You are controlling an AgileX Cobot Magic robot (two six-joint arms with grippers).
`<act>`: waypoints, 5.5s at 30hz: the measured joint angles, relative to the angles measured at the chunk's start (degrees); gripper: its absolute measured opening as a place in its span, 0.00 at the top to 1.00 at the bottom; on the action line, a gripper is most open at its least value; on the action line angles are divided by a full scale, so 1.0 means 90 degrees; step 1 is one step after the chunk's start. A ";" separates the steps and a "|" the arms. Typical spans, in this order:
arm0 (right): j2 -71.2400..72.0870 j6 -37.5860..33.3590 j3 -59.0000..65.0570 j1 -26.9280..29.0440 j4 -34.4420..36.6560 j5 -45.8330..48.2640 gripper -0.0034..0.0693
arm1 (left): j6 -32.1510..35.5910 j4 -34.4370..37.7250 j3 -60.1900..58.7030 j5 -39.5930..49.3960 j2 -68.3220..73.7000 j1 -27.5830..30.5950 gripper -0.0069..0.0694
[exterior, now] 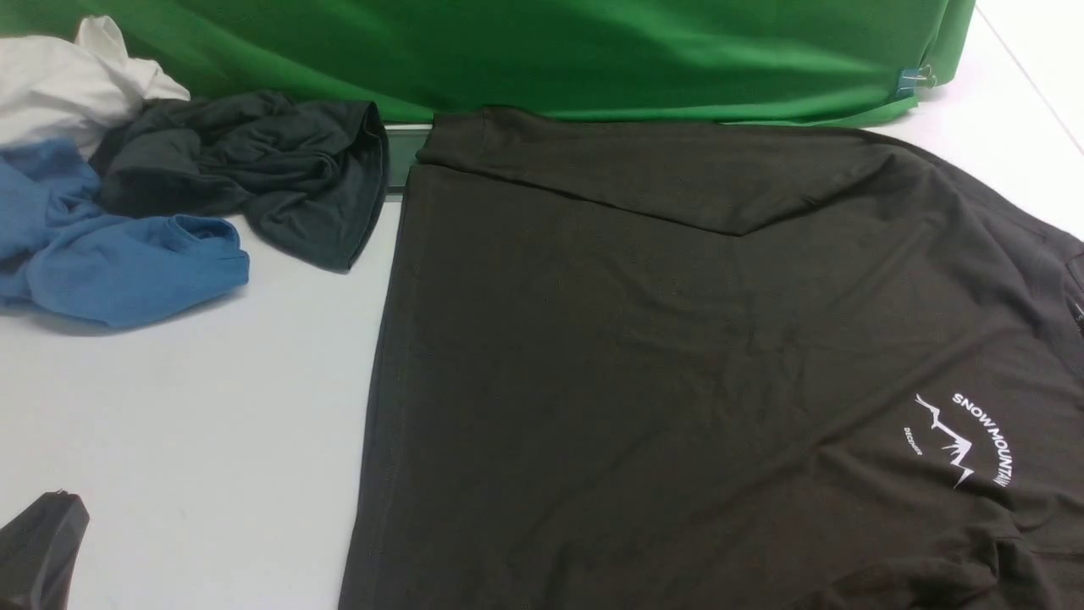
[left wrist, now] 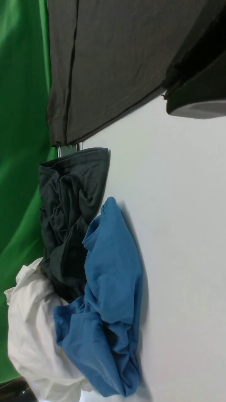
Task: Fold a long-sleeved shirt on a white desktop.
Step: 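Grasp the left edge of the dark T-shirt lying flat on the table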
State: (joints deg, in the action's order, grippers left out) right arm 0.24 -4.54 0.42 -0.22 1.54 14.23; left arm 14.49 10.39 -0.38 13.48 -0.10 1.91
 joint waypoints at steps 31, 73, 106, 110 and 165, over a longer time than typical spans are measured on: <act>0.0000 0.0000 0.0000 0.0000 0.0000 0.0000 0.62 | -0.2095 0.2017 0.0570 -0.1608 -0.0007 -0.0026 0.88; 0.0000 0.0994 0.0000 0.0000 0.0554 -0.0765 0.62 | 0.2411 0.1377 0.4144 0.3372 0.7078 -0.6359 0.88; -0.3736 0.0676 -0.4179 -0.1827 0.0594 0.2009 0.69 | 0.1856 -0.0585 0.4168 0.2600 0.9737 -0.7820 0.35; -0.3736 0.0644 -0.4190 -0.1827 0.0594 0.2030 0.68 | 0.1625 -0.0627 0.4129 0.2580 0.9778 -0.7833 0.58; -0.7665 -0.2116 -0.2358 -0.5826 -0.1867 0.3104 0.58 | 0.1329 -0.0673 0.4762 0.3916 0.7979 -0.6929 0.85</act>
State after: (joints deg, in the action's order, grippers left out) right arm -68.75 -23.58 -20.80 -52.66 -15.26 42.16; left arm 26.45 4.33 42.48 48.73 71.71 -60.45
